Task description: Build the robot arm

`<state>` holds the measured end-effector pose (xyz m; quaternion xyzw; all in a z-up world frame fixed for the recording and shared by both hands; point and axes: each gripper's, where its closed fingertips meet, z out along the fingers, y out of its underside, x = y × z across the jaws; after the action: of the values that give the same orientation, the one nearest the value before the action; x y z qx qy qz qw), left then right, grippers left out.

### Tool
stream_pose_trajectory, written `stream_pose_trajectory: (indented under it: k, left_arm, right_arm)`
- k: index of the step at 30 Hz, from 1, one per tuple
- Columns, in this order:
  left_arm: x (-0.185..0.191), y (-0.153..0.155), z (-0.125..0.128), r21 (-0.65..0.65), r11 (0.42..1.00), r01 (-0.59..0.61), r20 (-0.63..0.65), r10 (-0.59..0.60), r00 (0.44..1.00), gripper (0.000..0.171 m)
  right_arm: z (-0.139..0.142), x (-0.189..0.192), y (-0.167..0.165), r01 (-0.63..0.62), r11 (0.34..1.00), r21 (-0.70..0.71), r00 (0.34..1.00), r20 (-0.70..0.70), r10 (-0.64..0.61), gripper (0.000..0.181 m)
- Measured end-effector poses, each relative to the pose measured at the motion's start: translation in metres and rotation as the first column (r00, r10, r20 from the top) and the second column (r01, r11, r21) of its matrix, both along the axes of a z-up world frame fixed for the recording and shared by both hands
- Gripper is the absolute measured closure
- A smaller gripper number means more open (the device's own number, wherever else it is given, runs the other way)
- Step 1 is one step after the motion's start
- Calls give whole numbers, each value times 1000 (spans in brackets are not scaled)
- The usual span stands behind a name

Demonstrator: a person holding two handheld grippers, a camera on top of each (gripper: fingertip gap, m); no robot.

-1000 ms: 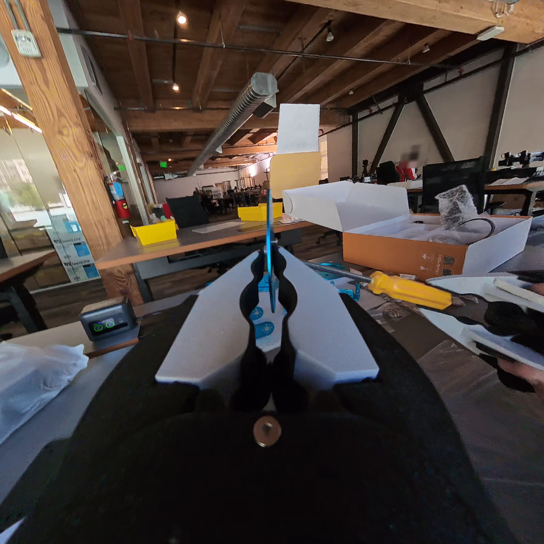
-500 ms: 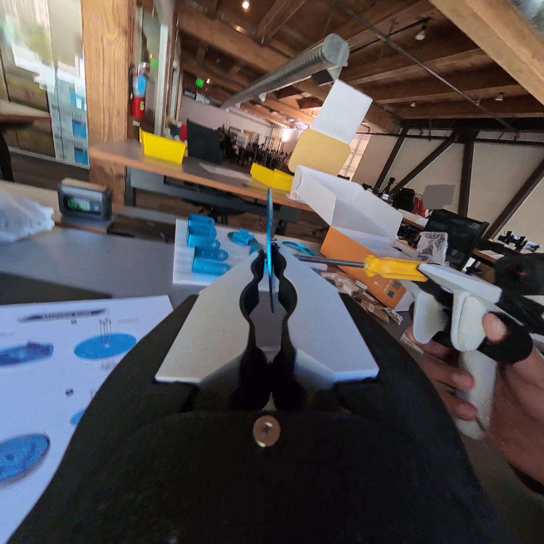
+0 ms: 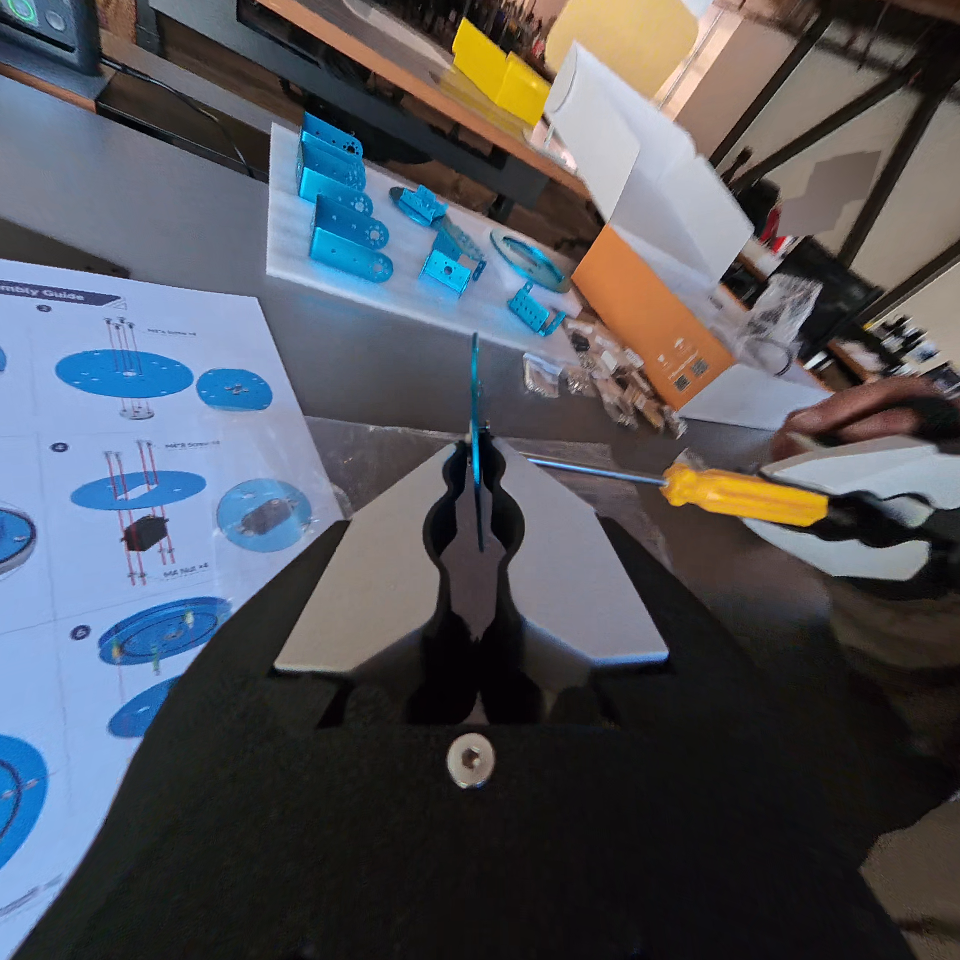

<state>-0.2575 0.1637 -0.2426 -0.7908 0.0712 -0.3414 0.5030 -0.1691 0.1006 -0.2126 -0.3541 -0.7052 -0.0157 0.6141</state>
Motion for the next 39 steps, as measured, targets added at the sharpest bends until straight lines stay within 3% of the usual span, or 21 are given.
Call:
stream_pose_trajectory:
  k: [3,8,11,14,18,20,22,24,26,30,35,39]
  left_arm:
    - [2,-2,-8,-19,1000,15,-83,-16,996,166]
    - [6,-1,-14,-74,995,70,-117,-78,990,166]
    - [9,2,-16,-107,991,83,-95,-93,991,166]
    - [10,6,-21,-126,989,80,-102,-93,990,166]
    - [9,9,-19,-90,993,76,-102,-86,991,166]
    - [8,11,-15,-55,996,65,-105,-70,992,166]
    - [5,14,-10,-15,999,45,-102,-47,994,166]
    - [3,17,-7,24,999,23,-124,-20,992,166]
    - [0,20,-8,61,998,-4,-175,15,984,166]
    - [-3,23,-12,102,994,-35,-201,55,978,166]
    - [-4,23,-13,113,993,-43,-171,62,983,166]
    - [-3,23,-8,141,989,-39,-149,60,987,166]
  right_arm:
    - [-4,7,8,53,984,170,979,183,-84,166]
    - [-3,12,17,-128,891,435,919,391,-58,165]
    - [-5,12,14,-243,809,536,888,459,-38,165]
    - [-10,14,18,-282,748,601,871,487,-63,165]
    - [-9,18,29,-75,907,413,924,370,-92,165]
    - [-10,19,34,65,986,155,961,257,-104,165]
    - [-12,20,38,184,966,-180,979,120,-164,165]
    - [-18,20,40,217,838,-501,969,8,-246,165]
    - [-24,16,38,176,629,-757,943,-55,-330,165]
    - [-33,10,33,-11,175,-984,879,-93,-467,165]
    - [-37,8,28,-248,-298,-922,832,-45,-553,165]
    - [-35,10,31,-441,-635,-634,814,15,-581,166]
